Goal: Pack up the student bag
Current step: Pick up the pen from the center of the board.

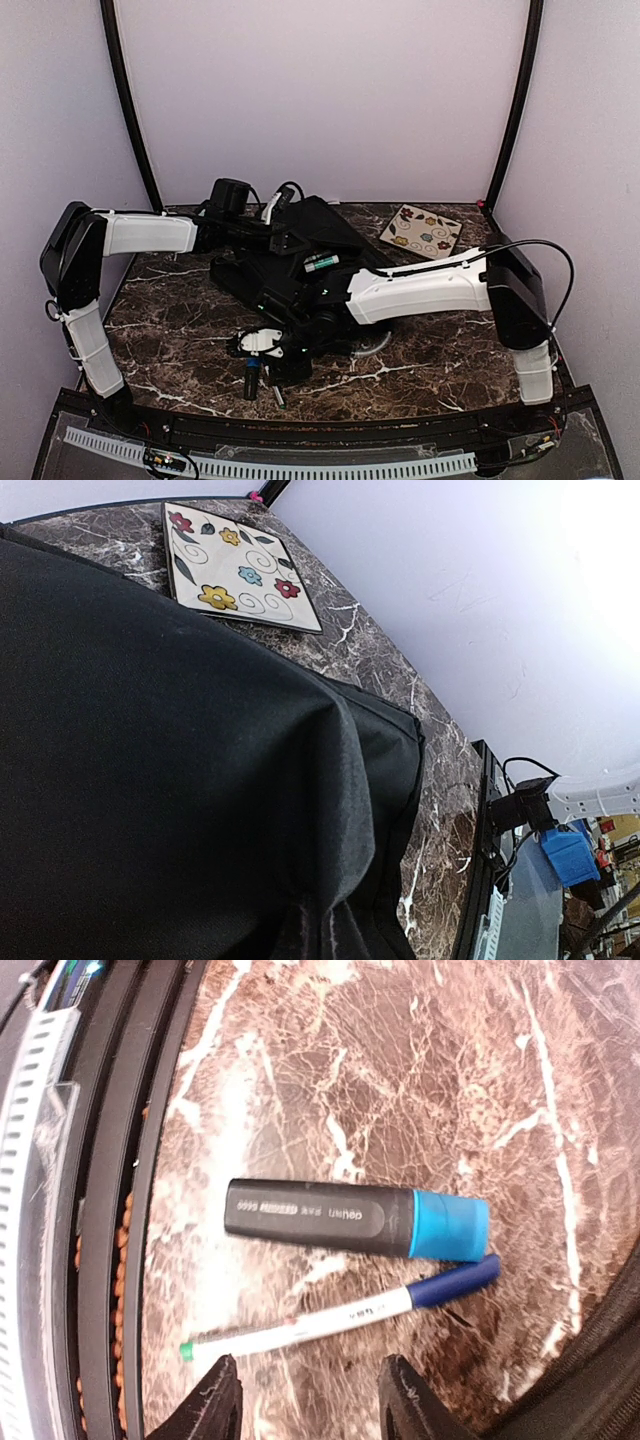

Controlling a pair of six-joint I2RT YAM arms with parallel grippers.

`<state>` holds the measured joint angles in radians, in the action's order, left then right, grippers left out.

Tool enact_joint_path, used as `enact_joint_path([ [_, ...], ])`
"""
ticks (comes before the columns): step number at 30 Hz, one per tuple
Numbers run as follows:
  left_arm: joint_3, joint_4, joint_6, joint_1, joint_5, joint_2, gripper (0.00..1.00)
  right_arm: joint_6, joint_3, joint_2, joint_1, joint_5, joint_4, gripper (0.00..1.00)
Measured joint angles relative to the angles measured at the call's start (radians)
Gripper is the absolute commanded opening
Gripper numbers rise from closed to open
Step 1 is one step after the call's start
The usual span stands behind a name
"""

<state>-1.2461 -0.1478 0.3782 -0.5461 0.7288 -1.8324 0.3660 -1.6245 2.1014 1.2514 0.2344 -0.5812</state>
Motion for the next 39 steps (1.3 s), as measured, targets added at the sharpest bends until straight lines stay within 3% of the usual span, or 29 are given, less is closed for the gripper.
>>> enact_joint_path([
  [15,0.0,0.0,0.0,0.0,0.0,0.0,0.0,-0.172,-0.147,0.159,0.017,-0.085,-0.042,0.61],
  [21,0.0,0.0,0.0,0.0,0.0,0.0,0.0,-0.189,-0.204,0.207,0.019,-0.139,-0.071,0.57],
  [28,0.0,0.0,0.0,0.0,0.0,0.0,0.0,-0.18,-0.147,0.175,0.01,-0.206,-0.052,0.49],
  [36,0.0,0.0,-0.001,0.0,-0.003,0.0,0.0,-0.189,-0.134,0.162,-0.037,-0.156,-0.078,0.48],
  [39,0.0,0.0,-0.001,0.0,-0.003,0.0,0.0,-0.208,-0.209,0.201,-0.05,-0.115,-0.135,0.45],
])
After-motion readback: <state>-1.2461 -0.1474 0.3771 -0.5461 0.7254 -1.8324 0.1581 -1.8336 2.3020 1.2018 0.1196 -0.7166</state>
